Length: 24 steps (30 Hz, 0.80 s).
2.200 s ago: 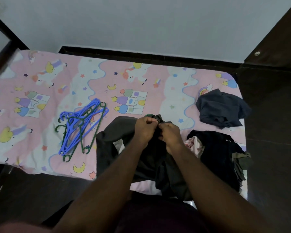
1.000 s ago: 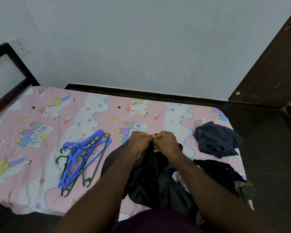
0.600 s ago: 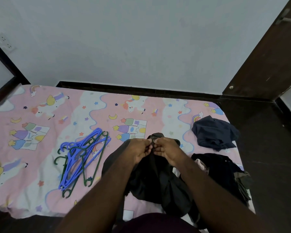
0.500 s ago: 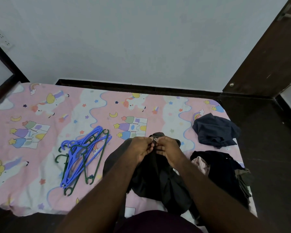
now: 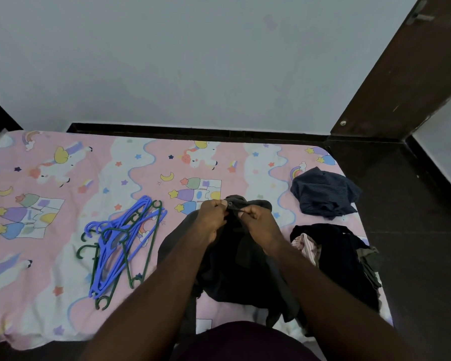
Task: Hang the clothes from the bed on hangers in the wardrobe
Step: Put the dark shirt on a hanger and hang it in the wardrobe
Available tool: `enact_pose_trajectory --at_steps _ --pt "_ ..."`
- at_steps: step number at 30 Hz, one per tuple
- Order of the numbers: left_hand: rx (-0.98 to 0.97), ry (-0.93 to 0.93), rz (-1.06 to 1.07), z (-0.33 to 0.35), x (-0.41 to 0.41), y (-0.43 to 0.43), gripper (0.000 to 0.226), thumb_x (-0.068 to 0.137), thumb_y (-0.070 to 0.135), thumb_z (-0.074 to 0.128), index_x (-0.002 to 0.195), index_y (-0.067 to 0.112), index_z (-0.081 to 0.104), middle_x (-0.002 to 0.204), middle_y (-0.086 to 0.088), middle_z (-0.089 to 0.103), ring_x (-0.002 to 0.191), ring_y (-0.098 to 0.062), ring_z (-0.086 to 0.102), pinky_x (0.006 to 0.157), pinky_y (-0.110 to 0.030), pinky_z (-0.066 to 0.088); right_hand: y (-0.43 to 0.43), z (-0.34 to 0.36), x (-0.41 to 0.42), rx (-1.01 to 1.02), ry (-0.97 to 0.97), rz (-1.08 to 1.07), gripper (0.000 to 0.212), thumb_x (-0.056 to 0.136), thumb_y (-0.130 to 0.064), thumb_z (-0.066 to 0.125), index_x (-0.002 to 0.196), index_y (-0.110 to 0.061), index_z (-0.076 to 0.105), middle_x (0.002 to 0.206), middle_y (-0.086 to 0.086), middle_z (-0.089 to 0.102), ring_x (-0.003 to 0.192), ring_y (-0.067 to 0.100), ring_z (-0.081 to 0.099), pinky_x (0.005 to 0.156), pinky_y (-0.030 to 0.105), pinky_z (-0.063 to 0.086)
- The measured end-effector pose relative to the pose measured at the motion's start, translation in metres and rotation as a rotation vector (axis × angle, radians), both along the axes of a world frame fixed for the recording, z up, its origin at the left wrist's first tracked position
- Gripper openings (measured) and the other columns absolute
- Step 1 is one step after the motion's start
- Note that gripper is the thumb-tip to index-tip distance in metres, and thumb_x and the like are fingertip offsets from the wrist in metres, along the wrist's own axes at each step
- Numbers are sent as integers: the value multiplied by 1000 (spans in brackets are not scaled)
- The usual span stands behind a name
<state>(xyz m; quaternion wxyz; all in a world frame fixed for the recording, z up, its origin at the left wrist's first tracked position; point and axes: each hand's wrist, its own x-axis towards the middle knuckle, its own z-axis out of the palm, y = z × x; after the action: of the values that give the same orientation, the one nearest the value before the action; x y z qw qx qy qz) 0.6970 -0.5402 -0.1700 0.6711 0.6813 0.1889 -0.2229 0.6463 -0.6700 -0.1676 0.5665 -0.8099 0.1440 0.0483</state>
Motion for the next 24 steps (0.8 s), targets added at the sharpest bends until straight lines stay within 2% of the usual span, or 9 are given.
enact_pose_trajectory --at_steps 2,5,9,11,14,18,22,24 --pt "90 -84 -45 -6 -4 1 20 101 17 47 97 13 66 99 -6 69 98 -20 65 85 -32 55 -1 4 3 -67 -18 22 21 94 -14 62 77 -24 66 73 -7 67 67 6 58 67 24 47" --pt "222 -209 -121 -22 -13 7 15 98 12 52 109 12 61 102 1 65 94 -12 60 73 -17 45 -8 8 9 -180 -10 40 20 93 -25 62 74 -18 64 67 -2 62 64 11 53 65 31 44" --pt "466 -253 -388 -51 -28 7 31 89 19 66 117 14 56 109 2 61 100 -17 58 88 -30 48 -19 15 15 -255 -6 66 19 94 -20 63 79 -9 65 69 0 59 68 15 52 69 32 44" --pt "522 -267 -382 -65 -33 5 29 88 17 66 114 10 56 109 -3 62 101 -21 58 88 -32 47 -24 18 16 -296 -7 79 23 93 -20 62 77 -5 63 68 4 58 67 17 51 68 35 44" --pt "496 -169 -276 -80 -35 9 24 90 12 62 111 4 57 112 -12 63 104 -28 59 86 -33 46 -32 20 17 -338 30 81 23 93 -21 63 82 -1 64 74 12 62 70 20 54 70 38 46" --pt "558 -103 -235 -99 -39 20 27 90 9 62 115 3 58 117 -16 63 108 -31 59 94 -38 46 -37 19 9 -383 98 68 24 92 -21 65 79 -1 63 66 0 55 65 15 50 66 29 40" --pt "603 -139 -301 -113 -47 20 33 89 17 66 119 5 57 117 -14 63 109 -30 59 95 -41 48 -40 11 -2 -368 166 -20 20 84 -20 74 77 -2 70 65 -5 62 61 4 54 59 17 41" --pt "622 -151 -347 -114 -50 14 33 89 21 66 118 8 56 116 -11 62 108 -28 59 94 -42 49 -42 10 -4 -400 214 4 17 83 -16 73 77 -1 72 65 -7 62 59 -1 52 55 12 40"
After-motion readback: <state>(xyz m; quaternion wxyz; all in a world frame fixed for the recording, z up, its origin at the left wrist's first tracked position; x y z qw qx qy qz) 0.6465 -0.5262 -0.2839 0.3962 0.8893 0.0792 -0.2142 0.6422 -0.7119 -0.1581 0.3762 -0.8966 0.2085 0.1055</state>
